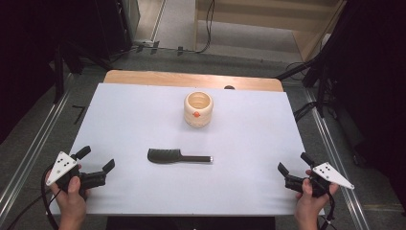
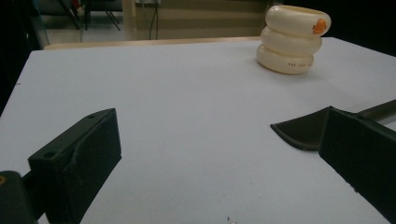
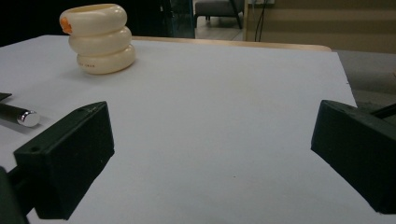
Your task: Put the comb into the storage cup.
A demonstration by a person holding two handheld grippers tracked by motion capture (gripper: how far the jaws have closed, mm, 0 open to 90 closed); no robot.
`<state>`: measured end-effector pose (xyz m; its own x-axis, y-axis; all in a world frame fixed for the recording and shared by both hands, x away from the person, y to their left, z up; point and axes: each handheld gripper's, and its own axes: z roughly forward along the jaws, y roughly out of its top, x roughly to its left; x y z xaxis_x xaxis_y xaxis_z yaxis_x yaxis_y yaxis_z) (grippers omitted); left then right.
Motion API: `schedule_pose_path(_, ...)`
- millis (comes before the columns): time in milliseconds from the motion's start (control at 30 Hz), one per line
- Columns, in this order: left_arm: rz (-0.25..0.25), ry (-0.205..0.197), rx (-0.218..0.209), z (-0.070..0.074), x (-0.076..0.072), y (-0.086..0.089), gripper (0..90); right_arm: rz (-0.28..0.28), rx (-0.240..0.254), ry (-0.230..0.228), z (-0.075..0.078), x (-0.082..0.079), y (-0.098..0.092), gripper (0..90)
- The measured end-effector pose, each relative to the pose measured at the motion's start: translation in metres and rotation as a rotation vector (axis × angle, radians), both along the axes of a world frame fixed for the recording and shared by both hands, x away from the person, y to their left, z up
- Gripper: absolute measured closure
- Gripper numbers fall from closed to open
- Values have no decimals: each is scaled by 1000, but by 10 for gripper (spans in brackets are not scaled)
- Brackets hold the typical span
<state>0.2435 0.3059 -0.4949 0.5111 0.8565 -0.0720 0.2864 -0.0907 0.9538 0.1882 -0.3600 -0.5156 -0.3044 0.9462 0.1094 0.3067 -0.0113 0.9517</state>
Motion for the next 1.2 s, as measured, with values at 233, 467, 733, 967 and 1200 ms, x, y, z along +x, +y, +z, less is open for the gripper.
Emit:
schedule_pose_path(233, 4, -2, 8, 0, -1, -1, 0, 10, -36, 4, 4, 2, 4, 0)
schedule_pose_path(467, 6, -1, 21, -1, -1, -2, 0, 80, -114, 9, 20, 11, 15, 0)
schedule_pose_path(733, 5, -2, 26, -1, -1, -3, 0, 182, -144, 34, 31, 21, 25, 41)
schedule_pose_path(967, 0, -4, 31, -1, -1, -4, 0, 246, -155, 53, 45, 31, 38, 14)
schedule_pose_path(1200, 11, -54, 58, -1, -3, -8, 0, 305, -198, 52, 60, 43, 51, 14)
